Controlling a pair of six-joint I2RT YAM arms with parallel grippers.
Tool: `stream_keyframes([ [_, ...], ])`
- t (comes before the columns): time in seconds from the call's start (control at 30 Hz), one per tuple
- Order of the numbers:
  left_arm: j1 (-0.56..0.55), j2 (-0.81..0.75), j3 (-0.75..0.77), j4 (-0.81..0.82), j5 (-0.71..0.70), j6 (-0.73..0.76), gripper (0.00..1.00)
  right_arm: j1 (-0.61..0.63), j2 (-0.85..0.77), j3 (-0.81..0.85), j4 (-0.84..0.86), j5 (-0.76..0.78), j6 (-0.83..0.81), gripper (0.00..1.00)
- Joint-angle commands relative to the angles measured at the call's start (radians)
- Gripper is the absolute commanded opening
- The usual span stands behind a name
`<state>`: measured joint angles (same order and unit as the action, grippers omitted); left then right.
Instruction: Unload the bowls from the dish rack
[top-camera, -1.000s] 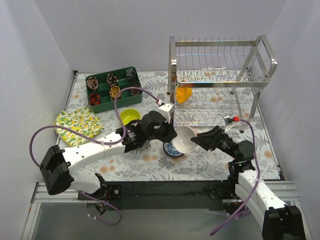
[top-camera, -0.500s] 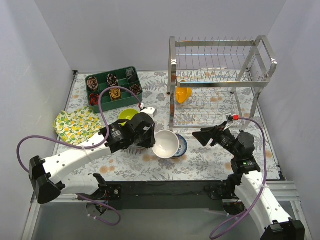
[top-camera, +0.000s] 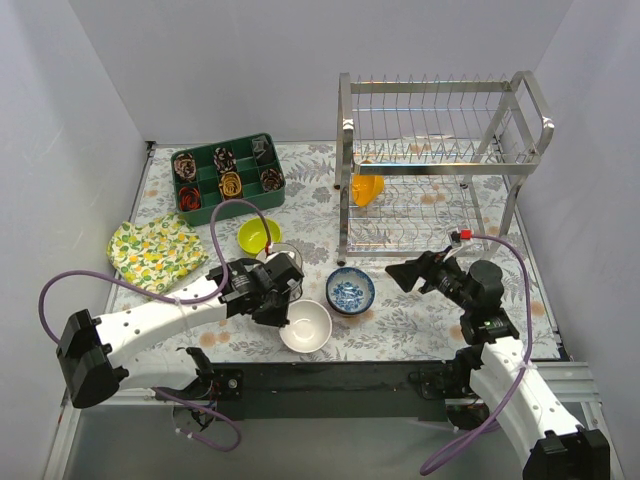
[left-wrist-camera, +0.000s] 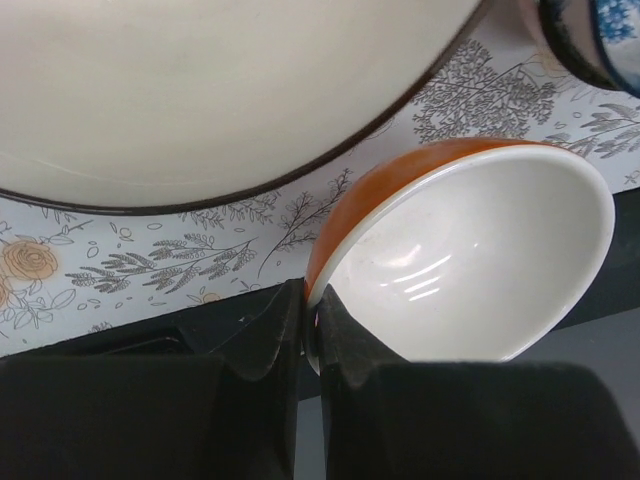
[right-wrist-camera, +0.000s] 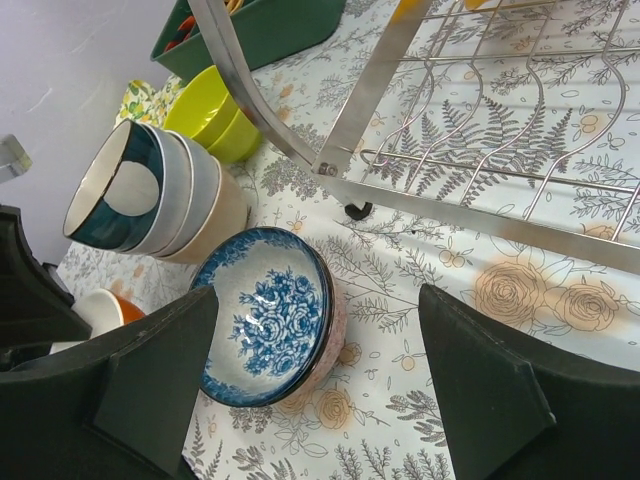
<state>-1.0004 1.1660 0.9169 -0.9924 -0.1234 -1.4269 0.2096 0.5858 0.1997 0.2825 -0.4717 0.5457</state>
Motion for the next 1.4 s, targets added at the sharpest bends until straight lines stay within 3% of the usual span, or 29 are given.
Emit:
stream_keyframes([
  [0.0, -0.01, -0.043, -0.059, 0.017, -0.012, -0.093, 0.07, -0.004, 0.014, 0.03, 0.014, 0.019, -0.016, 0.89],
  [0.3, -0.012, -0.077, -0.167, 0.144, -0.051, -0.155, 0.19, -0.003, 0.023, 0.023, 0.047, 0.019, -0.046, 0.89],
  [0.57, -0.012, -0.104, -0.165, 0.172, -0.067, -0.149, 0.43, -0.003, 0.121, 0.03, 0.148, 0.038, -0.095, 0.9],
  [0.87, -0.012, -0.25, -0.104, 0.127, -0.093, -0.153, 0.68, -0.003, 0.318, 0.122, 0.3, 0.105, -0.135, 0.95],
  [1.1, -0.01, -0.33, -0.015, 0.142, -0.208, -0.09, 0.98, -0.003, 0.564, 0.266, 0.44, 0.128, -0.141, 0.99],
  [1.37, 0.028, -0.276, 0.089, 0.282, -0.395, 0.127, 0.98, -0.001, 0.871, 0.461, 0.557, 0.131, -0.119, 0.99],
])
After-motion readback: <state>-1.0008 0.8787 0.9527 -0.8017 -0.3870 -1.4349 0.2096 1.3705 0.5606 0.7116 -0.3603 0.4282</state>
